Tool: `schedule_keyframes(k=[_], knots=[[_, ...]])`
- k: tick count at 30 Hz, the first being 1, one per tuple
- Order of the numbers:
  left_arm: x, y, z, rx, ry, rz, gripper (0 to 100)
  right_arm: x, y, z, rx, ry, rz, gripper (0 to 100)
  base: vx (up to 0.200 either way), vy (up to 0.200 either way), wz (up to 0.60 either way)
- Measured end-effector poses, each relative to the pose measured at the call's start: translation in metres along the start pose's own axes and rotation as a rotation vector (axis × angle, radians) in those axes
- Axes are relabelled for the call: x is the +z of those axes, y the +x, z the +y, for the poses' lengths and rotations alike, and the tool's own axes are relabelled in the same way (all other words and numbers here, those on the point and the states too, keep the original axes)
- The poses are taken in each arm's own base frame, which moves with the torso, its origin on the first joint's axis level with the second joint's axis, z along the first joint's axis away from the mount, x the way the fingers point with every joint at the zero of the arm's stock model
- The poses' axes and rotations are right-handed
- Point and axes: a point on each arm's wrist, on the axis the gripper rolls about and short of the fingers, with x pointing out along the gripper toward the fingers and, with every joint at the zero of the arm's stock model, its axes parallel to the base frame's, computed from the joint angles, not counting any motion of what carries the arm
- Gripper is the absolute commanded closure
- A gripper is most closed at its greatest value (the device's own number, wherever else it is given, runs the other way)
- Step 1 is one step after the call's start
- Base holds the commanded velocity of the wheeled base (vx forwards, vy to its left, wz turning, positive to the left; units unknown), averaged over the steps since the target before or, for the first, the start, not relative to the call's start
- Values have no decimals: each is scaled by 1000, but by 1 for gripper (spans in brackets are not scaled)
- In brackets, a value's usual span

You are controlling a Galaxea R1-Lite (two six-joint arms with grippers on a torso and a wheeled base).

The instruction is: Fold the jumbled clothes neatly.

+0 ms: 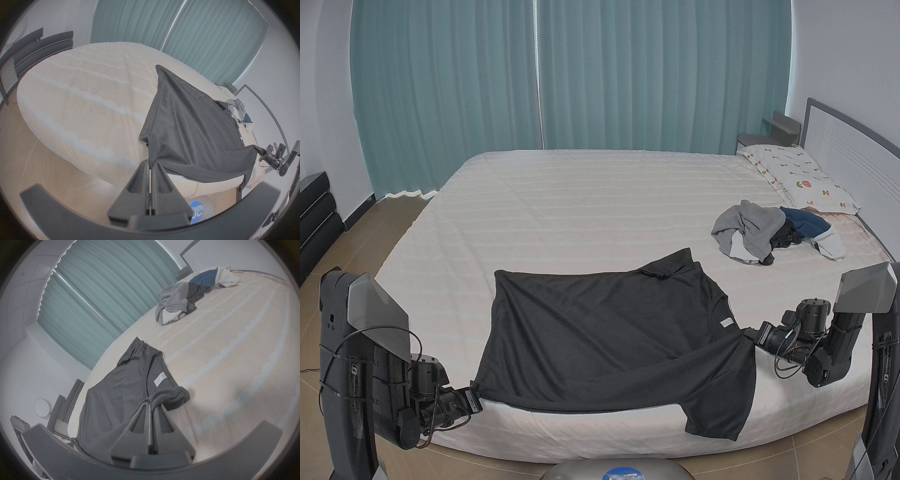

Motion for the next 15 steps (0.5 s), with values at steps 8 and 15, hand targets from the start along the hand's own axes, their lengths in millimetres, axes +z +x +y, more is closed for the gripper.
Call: schedule_keyframes(k=[8, 15], knots=[[-3, 2, -1, -2, 5, 13, 100, -1, 13, -5, 10, -5, -10, 0, 0, 0, 0], [-4, 2, 0, -1, 5, 19, 100, -1, 4, -13, -4, 21, 14, 0, 0, 0, 0]])
